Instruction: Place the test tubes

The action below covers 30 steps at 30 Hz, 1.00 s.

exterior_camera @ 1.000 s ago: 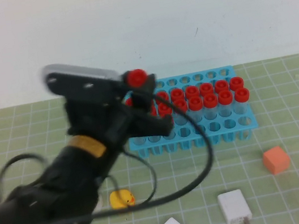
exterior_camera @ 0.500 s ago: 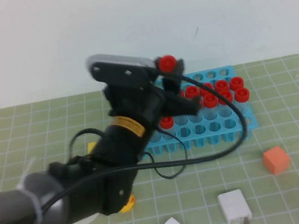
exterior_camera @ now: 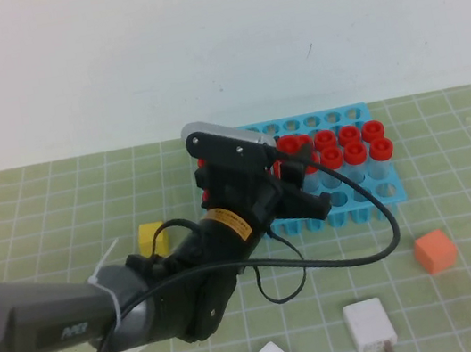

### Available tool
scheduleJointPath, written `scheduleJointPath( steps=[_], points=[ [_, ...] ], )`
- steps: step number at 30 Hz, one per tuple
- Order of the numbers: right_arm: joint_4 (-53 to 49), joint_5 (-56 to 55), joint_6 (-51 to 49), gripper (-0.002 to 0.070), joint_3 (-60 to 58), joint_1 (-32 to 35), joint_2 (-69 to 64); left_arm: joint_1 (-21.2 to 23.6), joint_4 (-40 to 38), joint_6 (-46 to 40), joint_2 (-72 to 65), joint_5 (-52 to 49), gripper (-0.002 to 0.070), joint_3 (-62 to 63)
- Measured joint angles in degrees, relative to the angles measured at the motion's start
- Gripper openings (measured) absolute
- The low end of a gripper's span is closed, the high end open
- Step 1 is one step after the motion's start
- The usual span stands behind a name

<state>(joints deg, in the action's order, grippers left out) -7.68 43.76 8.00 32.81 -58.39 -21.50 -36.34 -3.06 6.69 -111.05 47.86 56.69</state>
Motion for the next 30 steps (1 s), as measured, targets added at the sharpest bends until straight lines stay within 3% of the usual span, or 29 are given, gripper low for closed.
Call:
scheduleJointPath(
  steps=[12, 21, 30],
  points=[
    [0.0, 0.0, 0.0, -0.0001, 0.0, 0.0, 0.0, 0.2, 1.7, 0.0, -4.3, 4.1, 0.0271, 1.2],
    [0.0, 0.0, 0.0, -0.0001, 0.0, 0.0, 0.0, 0.2, -4.6, -0.1, -5.2, 5.1, 0.0271, 3.3],
    [0.0, 0.0, 0.0, -0.0001, 0.0, 0.0, 0.0, 0.6, -3.1, 1.2, -5.2, -2.2, 0.0271, 6.9]
  ],
)
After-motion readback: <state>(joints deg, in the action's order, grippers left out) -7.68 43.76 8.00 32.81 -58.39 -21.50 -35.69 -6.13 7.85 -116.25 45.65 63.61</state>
